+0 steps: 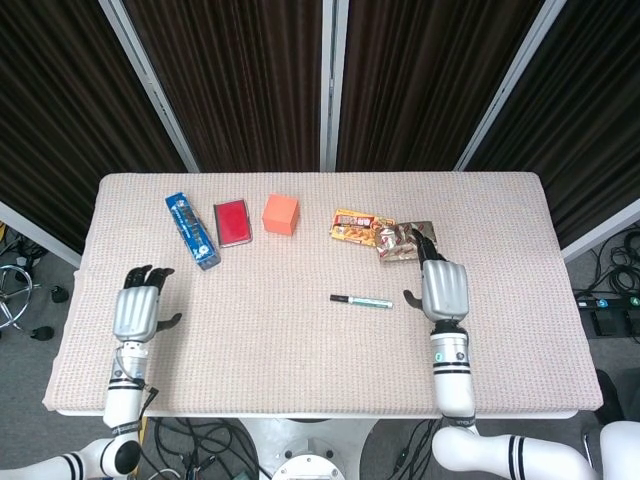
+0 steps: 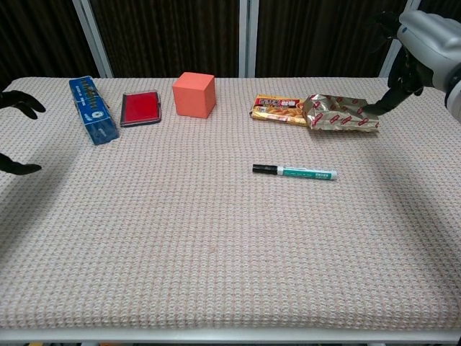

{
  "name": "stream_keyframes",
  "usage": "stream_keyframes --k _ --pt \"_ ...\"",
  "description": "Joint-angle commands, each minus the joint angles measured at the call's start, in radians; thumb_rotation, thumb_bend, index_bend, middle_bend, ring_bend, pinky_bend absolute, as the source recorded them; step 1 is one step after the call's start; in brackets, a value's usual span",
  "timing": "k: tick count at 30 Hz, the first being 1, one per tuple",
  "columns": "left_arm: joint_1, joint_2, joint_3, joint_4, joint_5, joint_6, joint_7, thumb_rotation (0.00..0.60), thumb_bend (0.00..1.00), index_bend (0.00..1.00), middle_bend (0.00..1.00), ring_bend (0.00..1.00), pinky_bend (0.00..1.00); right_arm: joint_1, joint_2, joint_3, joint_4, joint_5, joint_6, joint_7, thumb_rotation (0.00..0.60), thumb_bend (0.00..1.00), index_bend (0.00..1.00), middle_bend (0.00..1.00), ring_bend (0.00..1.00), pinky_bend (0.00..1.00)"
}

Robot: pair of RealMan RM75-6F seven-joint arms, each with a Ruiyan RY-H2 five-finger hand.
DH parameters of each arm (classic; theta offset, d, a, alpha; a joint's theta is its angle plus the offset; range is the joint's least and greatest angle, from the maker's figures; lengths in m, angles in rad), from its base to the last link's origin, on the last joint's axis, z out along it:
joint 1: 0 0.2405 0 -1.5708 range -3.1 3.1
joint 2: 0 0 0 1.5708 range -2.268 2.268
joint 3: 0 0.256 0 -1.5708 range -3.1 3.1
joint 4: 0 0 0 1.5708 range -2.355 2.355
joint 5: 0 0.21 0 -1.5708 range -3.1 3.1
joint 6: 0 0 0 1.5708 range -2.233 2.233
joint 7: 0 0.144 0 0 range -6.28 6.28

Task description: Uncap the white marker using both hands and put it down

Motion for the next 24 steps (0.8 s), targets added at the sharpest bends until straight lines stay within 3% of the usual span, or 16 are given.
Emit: stream_keyframes --k 1,4,7,13,24 --pt "-0.011 0.002 -0.004 -0.003 -0.007 -0.023 -0.006 0.6 0.12 0.23 0.25 0.14 0.14 0.037 -0.028 0.03 0.018 0.042 -0.017 -0.041 0.6 0.09 0.31 0.34 0.68 0.87" --pt "-0.024 -0.006 -0.007 0.007 -0.011 -0.05 -0.022 0.6 0.12 0.23 0.25 0.14 0.15 0.061 -0.036 0.044 -0.016 0.102 -0.053 -0.071 0.6 0.11 0.42 0.43 0.72 0.9" --pt "-0.033 -0.009 -0.005 0.017 -0.008 -0.069 -0.039 0.6 0.12 0.23 0.25 0.14 0.15 0.089 -0.043 0.033 -0.026 0.136 -0.052 -0.152 0.6 0.11 0.47 0.45 0.73 0.9" --pt "-0.041 -0.015 0.001 0.039 -0.003 -0.098 -0.086 0.6 0.12 0.23 0.25 0.14 0.15 0.128 -0.074 -0.001 -0.008 0.254 -0.058 -0.283 0.6 0.12 0.49 0.46 0.74 0.9" --pt "-0.065 -0.017 0.002 0.073 0.031 -0.119 -0.141 0.6 0.12 0.23 0.25 0.14 0.15 0.151 -0.151 -0.052 0.167 0.328 -0.116 -0.278 0.6 0.15 0.51 0.47 0.73 0.9"
